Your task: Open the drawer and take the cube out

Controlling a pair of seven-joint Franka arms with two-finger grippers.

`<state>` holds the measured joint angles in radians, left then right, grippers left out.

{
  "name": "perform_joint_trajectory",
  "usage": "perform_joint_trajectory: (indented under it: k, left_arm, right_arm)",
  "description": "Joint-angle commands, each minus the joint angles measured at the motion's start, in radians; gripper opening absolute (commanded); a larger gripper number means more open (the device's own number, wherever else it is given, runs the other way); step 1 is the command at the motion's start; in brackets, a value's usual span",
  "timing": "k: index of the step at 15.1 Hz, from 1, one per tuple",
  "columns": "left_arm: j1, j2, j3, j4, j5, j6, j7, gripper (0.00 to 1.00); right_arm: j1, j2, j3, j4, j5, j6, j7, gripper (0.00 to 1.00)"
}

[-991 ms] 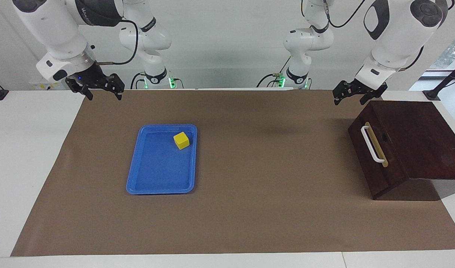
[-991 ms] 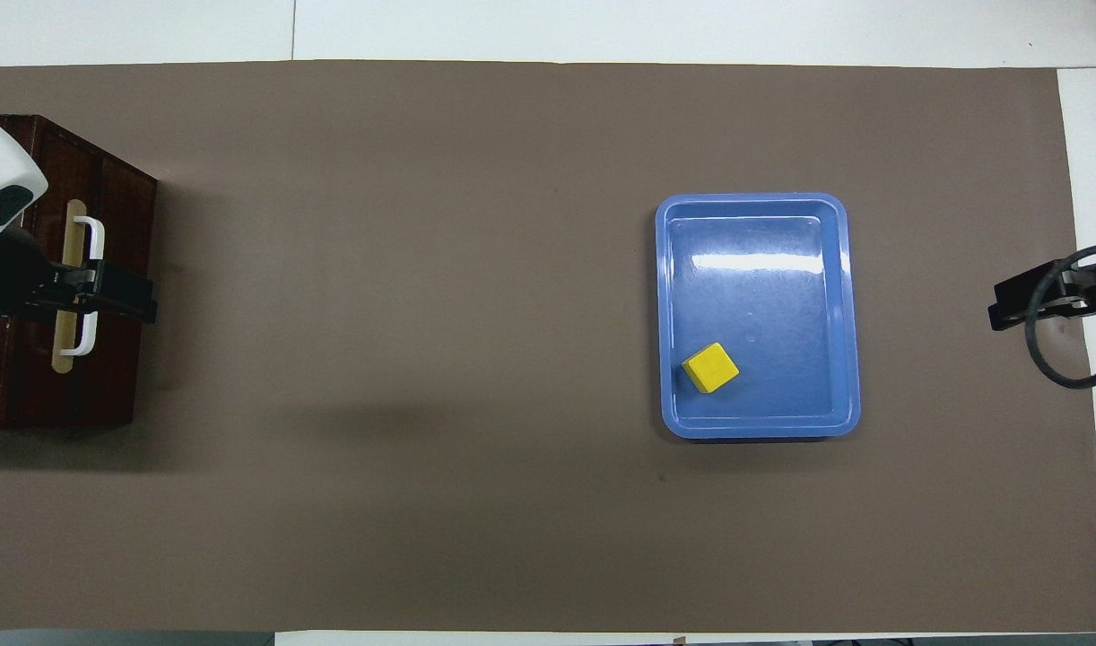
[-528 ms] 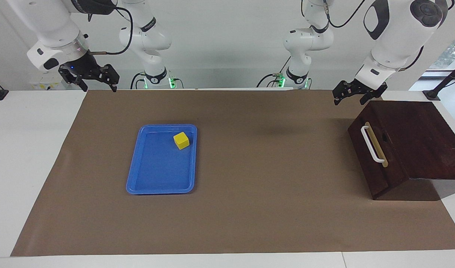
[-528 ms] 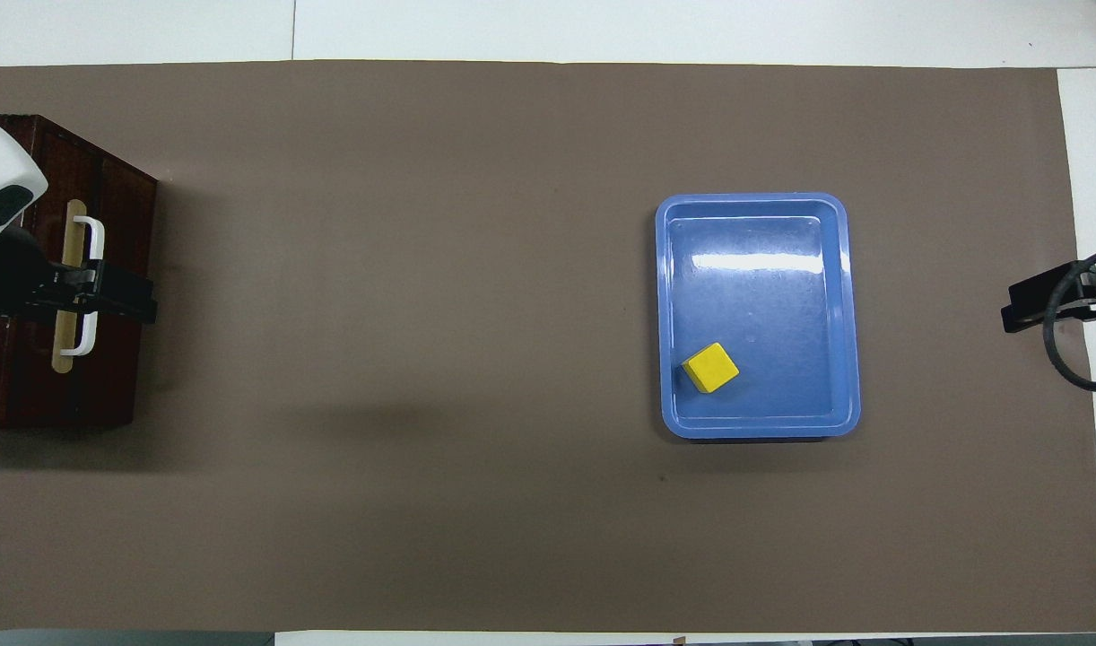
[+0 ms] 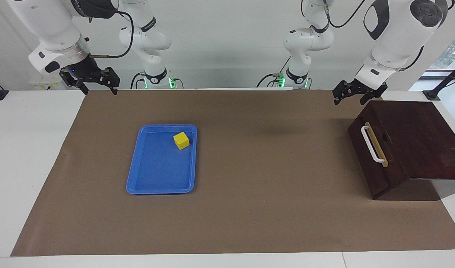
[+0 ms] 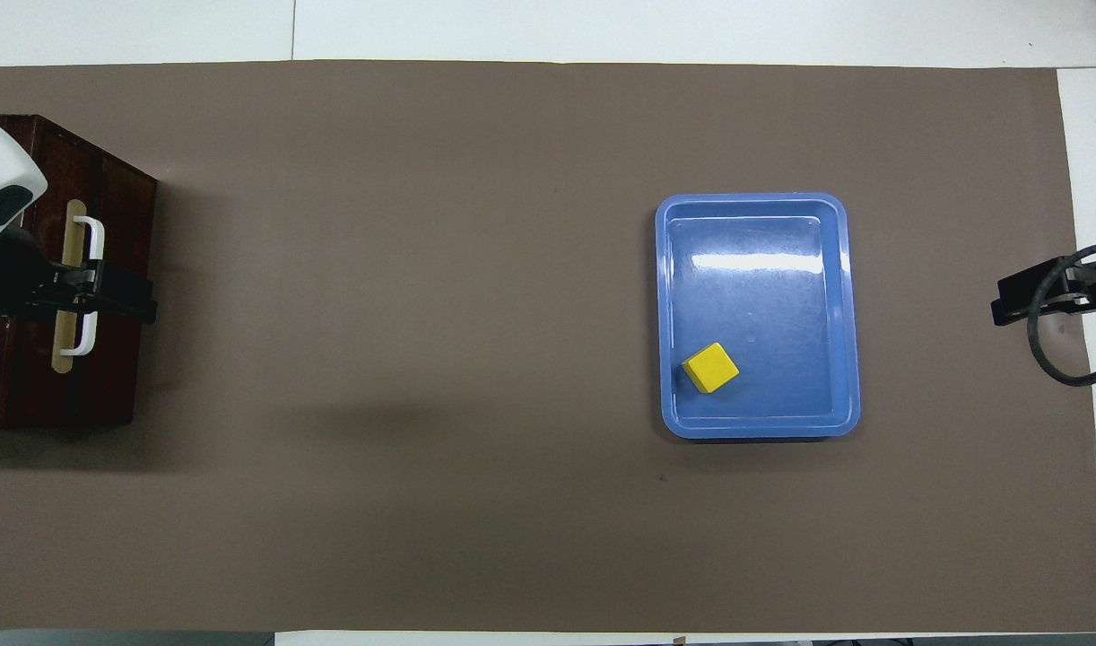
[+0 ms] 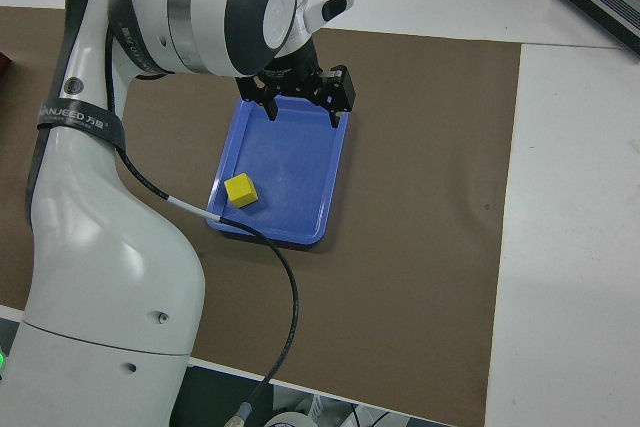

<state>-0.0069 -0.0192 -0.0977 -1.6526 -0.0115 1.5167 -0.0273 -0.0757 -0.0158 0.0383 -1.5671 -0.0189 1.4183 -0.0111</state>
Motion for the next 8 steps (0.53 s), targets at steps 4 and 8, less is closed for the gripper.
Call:
perform_joint_trajectory:
  k: [4,8]
  left_arm:
    - [0.001,-0.028,0.001,-0.026,0.007,0.005,0.003,1.00]
    - [0.001,-0.028,0.001,-0.026,0.007,0.005,0.003,1.00]
  right_arm:
    - [-0.012,-0.021,0.011,-0.028,-0.016,0.022,-0.007,1.00]
    - [-0.009,-0.024,0.011,-0.027,-0.016,0.019,-0.007,1.00]
